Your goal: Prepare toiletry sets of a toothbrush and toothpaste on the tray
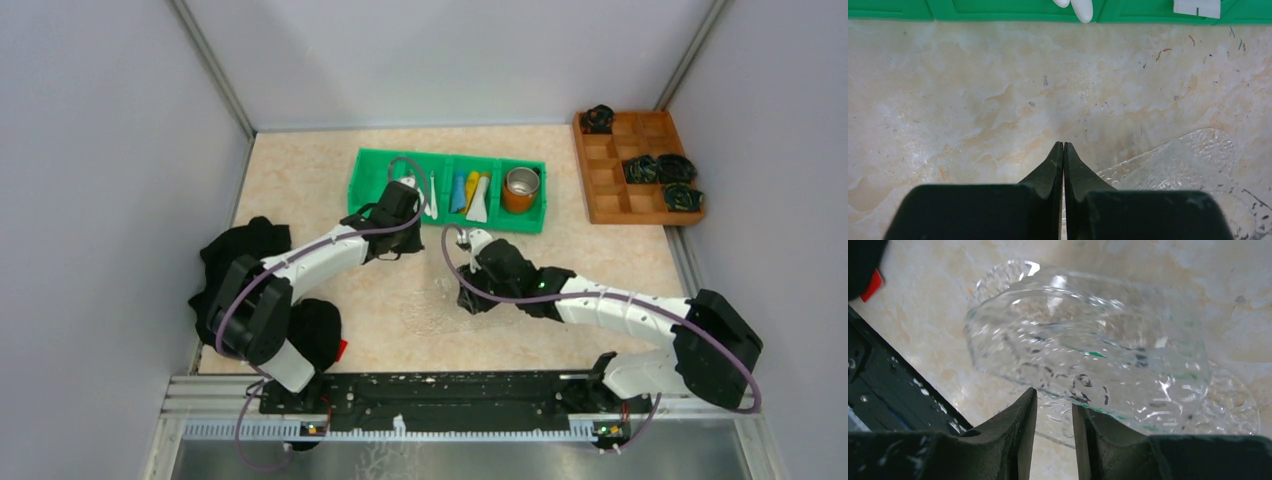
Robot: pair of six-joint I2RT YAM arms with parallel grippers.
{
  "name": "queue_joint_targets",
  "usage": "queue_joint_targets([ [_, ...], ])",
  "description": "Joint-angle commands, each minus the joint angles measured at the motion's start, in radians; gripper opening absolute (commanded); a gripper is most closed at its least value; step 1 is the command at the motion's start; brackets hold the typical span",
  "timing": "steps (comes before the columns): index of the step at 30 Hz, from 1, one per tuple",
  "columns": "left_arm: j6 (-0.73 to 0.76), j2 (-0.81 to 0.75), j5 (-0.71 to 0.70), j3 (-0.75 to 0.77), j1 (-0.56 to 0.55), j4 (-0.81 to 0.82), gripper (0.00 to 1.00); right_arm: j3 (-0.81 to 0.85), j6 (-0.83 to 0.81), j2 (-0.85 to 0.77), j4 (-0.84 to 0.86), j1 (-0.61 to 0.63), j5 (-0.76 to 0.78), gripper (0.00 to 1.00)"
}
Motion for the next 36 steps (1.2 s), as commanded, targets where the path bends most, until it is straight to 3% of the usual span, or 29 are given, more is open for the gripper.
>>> queue_joint_targets([
  [1, 0.002, -0.043, 0.011, -0.019, -0.005, 0.005, 0.05, -0.055, 0.047, -0.043, 0.014, 0.054, 0.06, 0.32],
  [10, -0.002, -0.077, 0.007, -0.05, -0.005, 0.005, 0.05, -0.179, 0.126, -0.102, 0.051, 0.158, 0.156, 0.31],
  [20, -0.003, -0.066, 0.011, -0.049, -0.005, 0.005, 0.05, -0.243, 0.174, -0.352, -0.012, 0.198, 0.273, 0.34],
  [29, 0.0, -0.068, 0.015, -0.049, -0.005, 0.002, 0.04, -0.42, 0.277, -0.475, 0.047, 0.202, 0.25, 0.33],
  [36, 0.0, -0.069, 0.014, -0.052, -0.005, -0.002, 0.04, -0.431, 0.34, -0.532, -0.006, 0.258, 0.305, 0.33],
])
